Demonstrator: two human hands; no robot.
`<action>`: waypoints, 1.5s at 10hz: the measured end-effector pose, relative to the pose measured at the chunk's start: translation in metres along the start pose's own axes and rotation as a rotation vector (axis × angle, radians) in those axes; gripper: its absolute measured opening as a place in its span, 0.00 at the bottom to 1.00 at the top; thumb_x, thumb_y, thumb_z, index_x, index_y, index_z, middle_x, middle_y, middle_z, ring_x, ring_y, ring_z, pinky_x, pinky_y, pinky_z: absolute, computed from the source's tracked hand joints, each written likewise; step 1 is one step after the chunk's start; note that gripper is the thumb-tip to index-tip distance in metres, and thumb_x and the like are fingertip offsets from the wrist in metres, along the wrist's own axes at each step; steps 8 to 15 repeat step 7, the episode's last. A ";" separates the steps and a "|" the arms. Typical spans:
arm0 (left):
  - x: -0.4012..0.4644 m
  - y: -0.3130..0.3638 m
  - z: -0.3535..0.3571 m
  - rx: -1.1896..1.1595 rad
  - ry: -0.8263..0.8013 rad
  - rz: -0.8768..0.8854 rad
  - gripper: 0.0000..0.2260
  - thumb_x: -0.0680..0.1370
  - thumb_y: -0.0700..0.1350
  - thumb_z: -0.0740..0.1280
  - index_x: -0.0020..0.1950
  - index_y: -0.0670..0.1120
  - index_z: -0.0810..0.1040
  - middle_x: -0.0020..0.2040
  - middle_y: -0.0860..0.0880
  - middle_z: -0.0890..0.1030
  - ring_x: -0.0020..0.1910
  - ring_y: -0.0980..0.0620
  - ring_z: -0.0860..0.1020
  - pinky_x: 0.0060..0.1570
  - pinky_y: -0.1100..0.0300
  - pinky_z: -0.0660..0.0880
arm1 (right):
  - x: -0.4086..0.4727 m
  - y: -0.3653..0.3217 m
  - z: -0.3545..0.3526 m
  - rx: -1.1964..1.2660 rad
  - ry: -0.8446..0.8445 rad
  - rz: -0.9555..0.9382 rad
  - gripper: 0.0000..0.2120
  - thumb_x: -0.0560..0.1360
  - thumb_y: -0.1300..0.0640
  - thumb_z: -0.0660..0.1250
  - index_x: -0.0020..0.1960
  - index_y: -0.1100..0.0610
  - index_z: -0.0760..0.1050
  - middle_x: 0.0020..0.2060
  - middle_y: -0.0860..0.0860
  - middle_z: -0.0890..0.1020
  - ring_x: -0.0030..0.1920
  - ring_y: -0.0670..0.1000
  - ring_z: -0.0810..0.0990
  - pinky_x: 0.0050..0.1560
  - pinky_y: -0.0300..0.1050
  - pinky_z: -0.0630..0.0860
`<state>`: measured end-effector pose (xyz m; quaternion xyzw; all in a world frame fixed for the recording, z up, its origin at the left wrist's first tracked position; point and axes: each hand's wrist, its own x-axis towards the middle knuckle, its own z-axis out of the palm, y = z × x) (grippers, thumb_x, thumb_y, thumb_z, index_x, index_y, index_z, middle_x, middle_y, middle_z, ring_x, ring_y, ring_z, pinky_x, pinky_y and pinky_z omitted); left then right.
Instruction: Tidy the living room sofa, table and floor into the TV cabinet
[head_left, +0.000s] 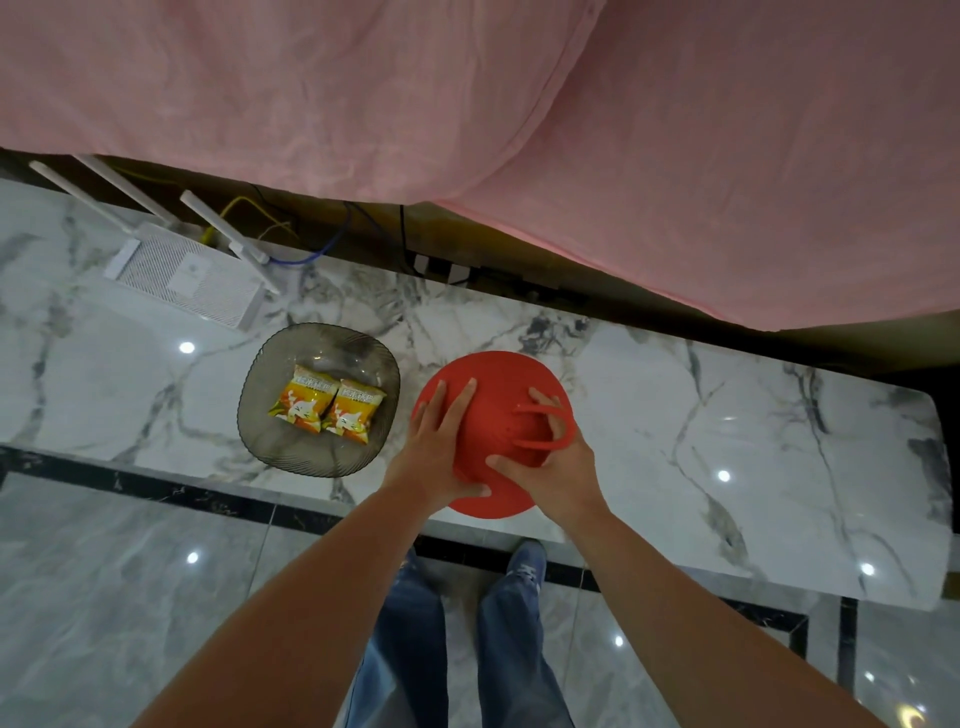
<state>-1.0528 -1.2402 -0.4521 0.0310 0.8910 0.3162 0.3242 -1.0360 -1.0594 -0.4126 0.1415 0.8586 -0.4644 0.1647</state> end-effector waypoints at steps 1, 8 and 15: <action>0.005 0.003 -0.008 0.009 -0.088 -0.036 0.61 0.62 0.56 0.81 0.76 0.67 0.35 0.81 0.50 0.39 0.80 0.41 0.45 0.71 0.35 0.62 | 0.000 -0.001 0.000 -0.015 -0.007 -0.001 0.38 0.58 0.35 0.75 0.63 0.25 0.60 0.71 0.33 0.65 0.74 0.49 0.66 0.67 0.57 0.74; -0.102 0.021 -0.028 -0.733 0.212 -0.490 0.13 0.83 0.54 0.56 0.55 0.49 0.76 0.53 0.48 0.82 0.48 0.47 0.81 0.50 0.53 0.75 | -0.079 -0.006 -0.025 0.836 0.238 0.701 0.40 0.71 0.63 0.76 0.77 0.47 0.61 0.71 0.56 0.71 0.67 0.54 0.74 0.66 0.52 0.74; -0.102 0.021 -0.028 -0.733 0.212 -0.490 0.13 0.83 0.54 0.56 0.55 0.49 0.76 0.53 0.48 0.82 0.48 0.47 0.81 0.50 0.53 0.75 | -0.079 -0.006 -0.025 0.836 0.238 0.701 0.40 0.71 0.63 0.76 0.77 0.47 0.61 0.71 0.56 0.71 0.67 0.54 0.74 0.66 0.52 0.74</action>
